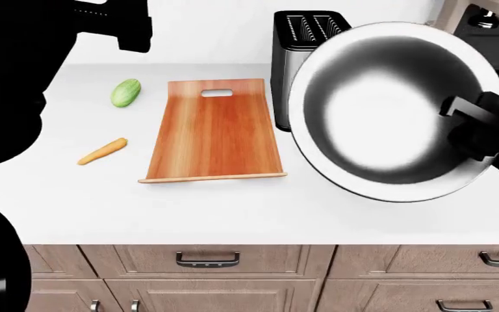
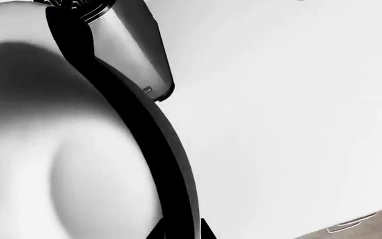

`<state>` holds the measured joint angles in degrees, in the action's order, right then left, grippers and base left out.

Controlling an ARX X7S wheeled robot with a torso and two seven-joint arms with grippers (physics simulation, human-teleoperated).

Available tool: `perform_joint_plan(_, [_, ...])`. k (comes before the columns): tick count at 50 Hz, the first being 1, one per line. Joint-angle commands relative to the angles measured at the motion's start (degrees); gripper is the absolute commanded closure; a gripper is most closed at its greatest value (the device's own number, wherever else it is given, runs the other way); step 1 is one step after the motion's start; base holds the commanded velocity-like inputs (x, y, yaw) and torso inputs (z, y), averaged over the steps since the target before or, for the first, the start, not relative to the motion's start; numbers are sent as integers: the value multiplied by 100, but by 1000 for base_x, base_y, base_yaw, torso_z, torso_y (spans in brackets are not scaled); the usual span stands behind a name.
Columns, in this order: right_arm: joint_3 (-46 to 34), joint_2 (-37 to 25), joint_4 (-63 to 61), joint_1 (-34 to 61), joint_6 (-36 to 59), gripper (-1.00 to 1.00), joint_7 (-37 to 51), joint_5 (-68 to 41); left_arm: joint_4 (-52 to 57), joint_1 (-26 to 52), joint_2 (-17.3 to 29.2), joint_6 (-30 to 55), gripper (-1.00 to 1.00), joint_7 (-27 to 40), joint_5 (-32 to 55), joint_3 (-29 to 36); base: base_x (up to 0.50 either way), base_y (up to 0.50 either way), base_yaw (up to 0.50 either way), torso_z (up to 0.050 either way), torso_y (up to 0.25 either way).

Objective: Place the two vegetables and bowl onto the tray for setting up a vegetable dip station.

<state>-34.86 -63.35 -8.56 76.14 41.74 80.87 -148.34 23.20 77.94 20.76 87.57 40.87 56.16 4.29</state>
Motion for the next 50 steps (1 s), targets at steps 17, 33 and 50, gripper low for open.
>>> perform_joint_plan(17, [-628, 1152, -531, 1181, -389, 100, 576, -1060, 36, -12, 184, -92, -100, 386, 470, -20, 0, 0, 0, 0, 1])
perform_joint_plan(33, [-1214, 2795, 57, 1582, -23, 100, -19, -238, -7, -52, 280, -217, -100, 520, 652, 18, 0, 0, 0, 0, 0])
perform_joint_plan(50, [-1428, 3845, 622, 1275, -223, 100, -773, 553, -44, -40, 357, -316, -100, 638, 799, 38, 0, 0, 0, 0, 1])
